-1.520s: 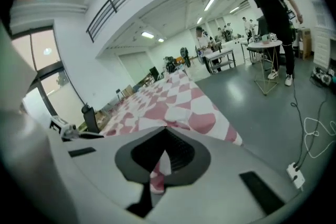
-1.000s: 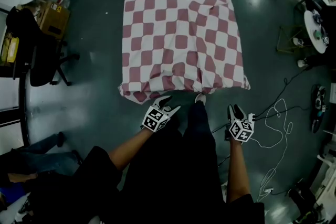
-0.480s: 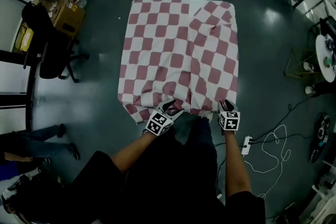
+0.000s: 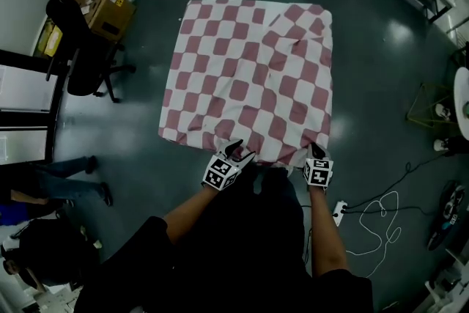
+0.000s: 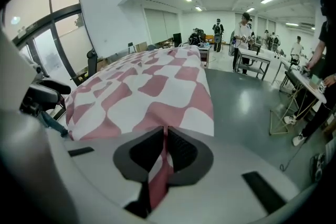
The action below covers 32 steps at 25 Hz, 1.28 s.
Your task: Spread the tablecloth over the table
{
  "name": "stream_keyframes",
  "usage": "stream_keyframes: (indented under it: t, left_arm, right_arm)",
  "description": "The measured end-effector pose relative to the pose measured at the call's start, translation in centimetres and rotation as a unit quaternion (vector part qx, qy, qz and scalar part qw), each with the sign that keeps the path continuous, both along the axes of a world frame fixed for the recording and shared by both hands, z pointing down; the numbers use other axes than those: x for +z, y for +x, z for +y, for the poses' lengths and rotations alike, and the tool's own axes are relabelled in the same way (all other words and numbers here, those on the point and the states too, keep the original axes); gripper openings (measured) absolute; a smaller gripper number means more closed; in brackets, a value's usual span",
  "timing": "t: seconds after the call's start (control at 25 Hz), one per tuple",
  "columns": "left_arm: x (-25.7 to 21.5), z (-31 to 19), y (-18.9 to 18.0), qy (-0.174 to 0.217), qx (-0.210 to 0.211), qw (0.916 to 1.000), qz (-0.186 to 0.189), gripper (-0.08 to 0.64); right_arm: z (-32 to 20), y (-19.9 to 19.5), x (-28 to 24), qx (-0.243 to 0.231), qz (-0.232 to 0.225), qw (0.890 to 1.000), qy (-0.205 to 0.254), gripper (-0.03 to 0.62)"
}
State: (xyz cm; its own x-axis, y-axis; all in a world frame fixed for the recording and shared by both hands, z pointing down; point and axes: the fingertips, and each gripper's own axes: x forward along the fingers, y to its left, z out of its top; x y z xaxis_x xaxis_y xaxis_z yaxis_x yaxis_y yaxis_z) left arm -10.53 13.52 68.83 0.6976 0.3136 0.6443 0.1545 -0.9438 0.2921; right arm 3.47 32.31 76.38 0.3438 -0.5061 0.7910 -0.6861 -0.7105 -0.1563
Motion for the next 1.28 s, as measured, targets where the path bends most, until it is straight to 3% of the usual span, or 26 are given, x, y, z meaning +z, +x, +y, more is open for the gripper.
stream_keyframes:
  t: [0.12, 0.24, 0.36, 0.44, 0.52, 0.56, 0.6, 0.68, 0.76, 0.84, 0.96, 1.08, 1.2, 1.24, 1.28]
  left_arm:
    - [-0.2, -1.5, 0.6, 0.001, -0.011, 0.9999, 0.005, 0.252]
    - [-0.2, -4.7, 1.9, 0.004, -0.033, 0.9994, 0.011, 0.252]
    - [0.5, -9.1, 2.5, 0.011, -0.055, 0.9984, 0.007, 0.252]
    - [0.9, -11.8, 2.3, 0.018, -0.066, 0.9976, 0.005, 0.252]
    - [1.3, -13.9, 1.8, 0.024, -0.072, 0.9971, 0.003, 0.252]
    - [1.6, -14.7, 1.4, 0.025, -0.072, 0.9971, -0.002, 0.252]
    - [1.9, -15.4, 0.8, 0.026, -0.072, 0.9970, -0.010, 0.252]
    - [2.9, -16.8, -0.6, 0.027, -0.074, 0.9965, -0.028, 0.252]
    - [3.8, -18.4, -1.8, 0.026, -0.087, 0.9951, -0.039, 0.252]
    - [4.2, -19.5, -2.9, 0.023, -0.103, 0.9936, -0.041, 0.252]
    - [5.1, -19.8, -4.2, 0.017, -0.105, 0.9929, -0.054, 0.252]
    - [6.5, -19.8, -5.5, 0.007, -0.101, 0.9923, -0.072, 0.255]
    - [6.9, -20.4, -6.7, 0.011, -0.106, 0.9924, -0.061, 0.256]
    - [6.9, -20.5, -6.8, 0.010, -0.105, 0.9927, -0.058, 0.256]
    - [6.8, -20.5, -6.9, 0.006, -0.103, 0.9930, -0.058, 0.256]
  right_arm:
    - [-0.2, 0.6, -0.8, -0.009, -0.019, 1.000, 0.007, 0.041]
    - [-1.8, 2.3, -4.1, 0.010, -0.003, 0.999, 0.052, 0.051]
    - [-5.8, 1.9, -4.7, 0.012, -0.029, 0.996, 0.084, 0.055]
    - [-8.4, -0.4, -3.0, -0.028, -0.061, 0.996, 0.063, 0.117]
    - [-9.3, -1.9, -1.2, -0.064, -0.062, 0.996, 0.024, 0.164]
    - [-8.9, -1.8, -0.7, -0.071, -0.040, 0.997, 0.003, 0.164]
    - [-8.0, -1.2, -0.5, -0.072, -0.011, 0.997, -0.016, 0.120]
    - [-5.9, 0.9, -0.3, -0.055, 0.024, 0.998, -0.027, 0.091]
    - [-4.9, 2.5, -0.2, -0.056, 0.025, 0.998, -0.029, 0.071]
    - [-5.1, 2.7, -0.2, -0.094, 0.019, 0.994, -0.046, 0.088]
    - [-6.5, 2.4, -1.9, -0.077, -0.021, 0.997, 0.011, 0.132]
    - [-8.8, 0.5, -3.6, -0.056, -0.050, 0.995, 0.067, 0.124]
    - [-10.0, -3.2, -1.9, -0.077, -0.076, 0.993, 0.042, 0.135]
    - [-9.5, -3.6, -1.2, -0.078, -0.069, 0.994, 0.030, 0.148]
    - [-8.9, -3.4, -0.8, -0.073, -0.056, 0.995, 0.026, 0.118]
